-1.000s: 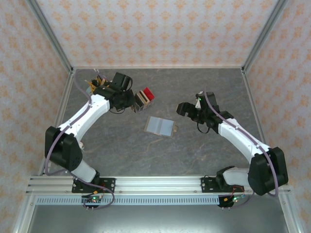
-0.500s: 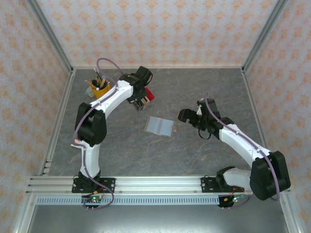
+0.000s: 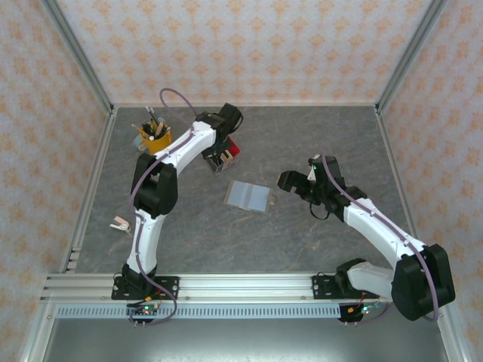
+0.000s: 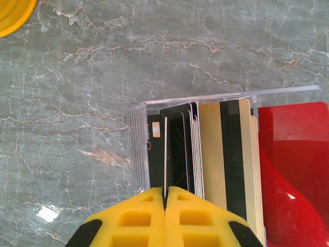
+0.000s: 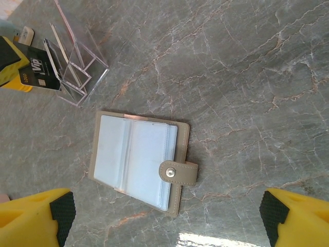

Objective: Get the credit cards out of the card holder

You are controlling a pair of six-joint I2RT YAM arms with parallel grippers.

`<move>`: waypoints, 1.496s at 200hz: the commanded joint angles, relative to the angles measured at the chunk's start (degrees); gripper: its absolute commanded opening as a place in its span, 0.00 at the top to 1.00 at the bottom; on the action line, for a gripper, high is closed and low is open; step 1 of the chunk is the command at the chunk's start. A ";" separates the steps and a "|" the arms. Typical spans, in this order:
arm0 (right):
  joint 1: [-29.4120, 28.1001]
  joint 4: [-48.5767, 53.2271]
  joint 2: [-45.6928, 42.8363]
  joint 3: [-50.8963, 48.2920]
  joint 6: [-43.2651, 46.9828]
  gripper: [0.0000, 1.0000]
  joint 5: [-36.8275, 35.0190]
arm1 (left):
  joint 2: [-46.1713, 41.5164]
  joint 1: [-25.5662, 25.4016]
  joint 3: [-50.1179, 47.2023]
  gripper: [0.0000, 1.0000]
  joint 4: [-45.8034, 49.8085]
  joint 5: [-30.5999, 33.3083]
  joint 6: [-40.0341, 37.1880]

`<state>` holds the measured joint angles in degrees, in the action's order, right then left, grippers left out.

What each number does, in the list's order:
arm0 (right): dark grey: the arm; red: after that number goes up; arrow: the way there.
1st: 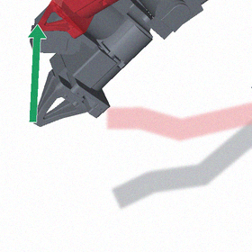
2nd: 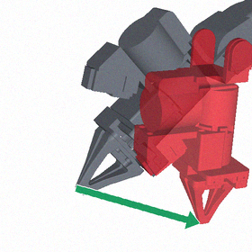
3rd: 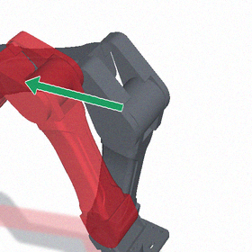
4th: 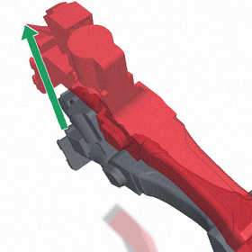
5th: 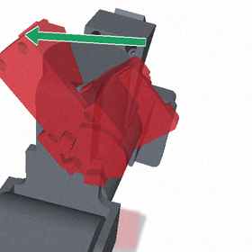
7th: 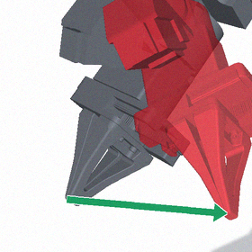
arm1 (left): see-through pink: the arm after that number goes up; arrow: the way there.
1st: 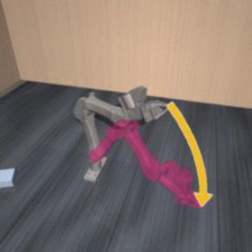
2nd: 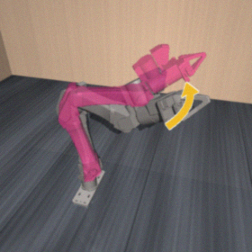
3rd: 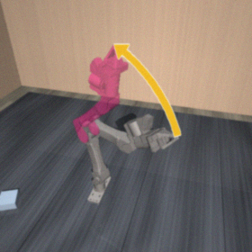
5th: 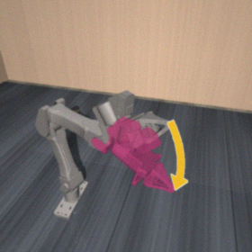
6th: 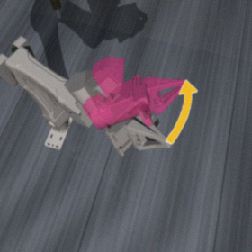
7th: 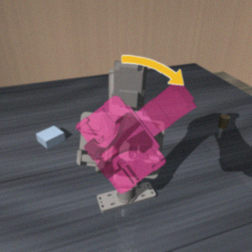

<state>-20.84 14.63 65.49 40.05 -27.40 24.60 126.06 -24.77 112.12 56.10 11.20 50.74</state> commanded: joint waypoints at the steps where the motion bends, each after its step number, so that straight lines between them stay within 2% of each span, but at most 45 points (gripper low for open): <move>1: 0.13 1.41 -0.95 -0.77 -0.63 0.06 -0.42 | 1.76 0.01 2.26 0.92 1.17 0.53 0.40; 38: 0.16 1.83 -1.26 -0.58 -0.83 0.06 -0.33 | 1.23 -0.01 3.05 0.67 1.03 -1.71 -1.08; 102: 0.15 2.66 -0.95 0.34 -0.66 0.07 -0.05 | -10.44 0.26 -3.99 0.48 -4.39 -8.14 -5.62; 135: -0.44 4.05 0.62 1.97 -1.09 0.09 0.01 | -19.54 0.60 -12.23 0.26 -8.01 -11.52 -8.81; 154: -2.88 4.87 2.01 3.92 -1.67 0.11 -1.59 | -24.63 1.02 -17.96 0.17 -9.50 -12.61 -10.07; 205: -15.45 8.46 15.09 14.21 -4.20 0.16 -11.36 | -37.55 4.84 -33.72 0.01 -13.61 -15.01 -13.02; 249: -22.48 13.37 29.31 25.70 -7.06 0.24 -16.10 | -44.21 10.08 -42.35 0.00 -14.44 -16.95 -14.78; 299: -24.77 20.53 43.85 38.76 -8.15 0.33 -18.13 | -47.37 12.62 -46.93 0.00 -14.17 -17.02 -16.26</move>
<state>-45.15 28.71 104.88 73.91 -34.46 10.11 80.38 -12.97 66.87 42.63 -5.65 36.47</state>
